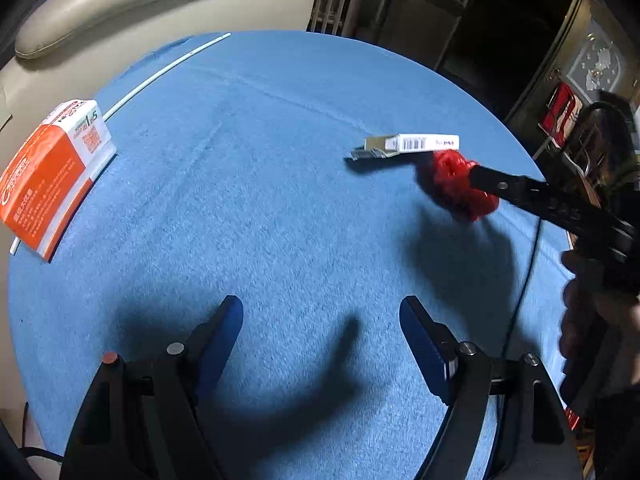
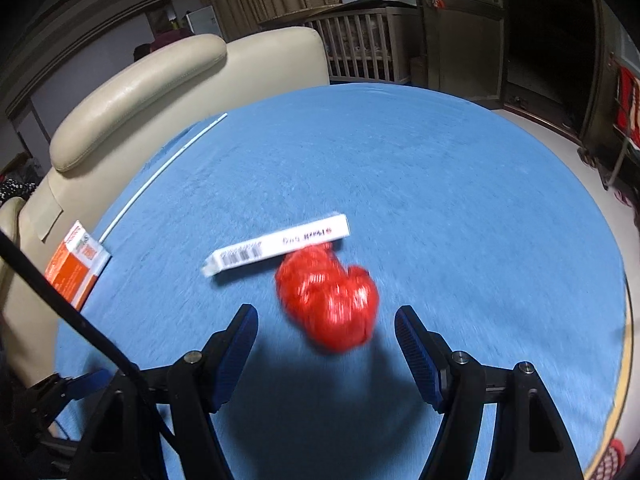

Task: Collect trash
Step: 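Move both tools back to the table toward the red bag and barcode strip, then grasp the red plastic bag with the right tool while the left tool grasps the white medicine box, then carry the red bag and white box over the red wastebasket with both tools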

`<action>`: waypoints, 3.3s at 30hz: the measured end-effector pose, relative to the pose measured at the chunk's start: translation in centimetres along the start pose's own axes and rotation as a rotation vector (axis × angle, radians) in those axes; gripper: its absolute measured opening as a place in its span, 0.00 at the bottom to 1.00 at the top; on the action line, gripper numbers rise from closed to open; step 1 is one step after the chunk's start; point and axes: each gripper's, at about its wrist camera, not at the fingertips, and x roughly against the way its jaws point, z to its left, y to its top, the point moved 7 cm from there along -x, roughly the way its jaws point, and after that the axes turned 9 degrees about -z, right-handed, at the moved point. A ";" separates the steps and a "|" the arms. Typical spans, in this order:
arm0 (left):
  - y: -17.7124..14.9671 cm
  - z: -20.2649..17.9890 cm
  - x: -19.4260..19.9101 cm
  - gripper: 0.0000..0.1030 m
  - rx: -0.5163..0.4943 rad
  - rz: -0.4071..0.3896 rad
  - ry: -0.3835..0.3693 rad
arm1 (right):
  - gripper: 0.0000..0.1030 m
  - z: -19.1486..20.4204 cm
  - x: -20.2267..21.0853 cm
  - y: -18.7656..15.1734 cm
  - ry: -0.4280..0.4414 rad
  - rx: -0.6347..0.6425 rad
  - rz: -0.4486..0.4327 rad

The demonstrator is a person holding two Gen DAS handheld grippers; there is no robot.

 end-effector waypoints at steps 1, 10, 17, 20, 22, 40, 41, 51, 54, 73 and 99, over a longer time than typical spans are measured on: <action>0.2 0.0 0.0 0.79 0.002 -0.003 -0.001 | 0.72 0.0 -0.5 0.1 0.000 0.000 0.002; 4.2 -2.1 -1.7 0.79 -0.049 -0.035 -0.011 | 0.53 -0.3 -2.9 -1.0 0.078 -0.004 0.025; 8.4 -7.6 -6.4 0.79 -0.206 -0.031 -0.068 | 0.53 -5.1 3.4 -4.8 0.053 -0.108 0.000; 9.9 -9.4 -8.5 0.79 -0.282 -0.019 -0.082 | 0.53 -7.1 5.9 -6.4 0.039 -0.167 -0.009; 10.3 -10.0 -9.9 0.79 -0.325 -0.002 -0.081 | 0.53 -8.0 7.1 -7.2 0.032 -0.199 -0.013; 5.5 -6.9 -3.5 0.54 -0.301 0.023 0.012 | 0.53 -7.3 11.3 -8.6 0.062 -0.252 -0.066; 5.1 -6.8 -2.9 0.54 -0.296 0.015 0.025 | 0.53 -7.1 11.6 -8.8 0.063 -0.254 -0.067; 2.5 -8.7 -0.1 0.54 -0.275 -0.026 0.045 | 0.53 -6.8 14.9 -10.4 0.043 -0.262 -0.099; 1.7 -9.3 0.5 0.54 -0.280 -0.041 0.038 | 0.53 -6.9 16.1 -10.5 0.035 -0.266 -0.116; -0.4 -15.0 2.2 0.54 -0.360 -0.046 -0.066 | 0.53 -9.9 22.2 -12.8 -0.040 -0.351 -0.208; -5.4 -26.8 1.2 0.54 -0.553 0.057 -0.236 | 0.53 -23.8 30.1 -19.1 -0.304 -0.620 -0.295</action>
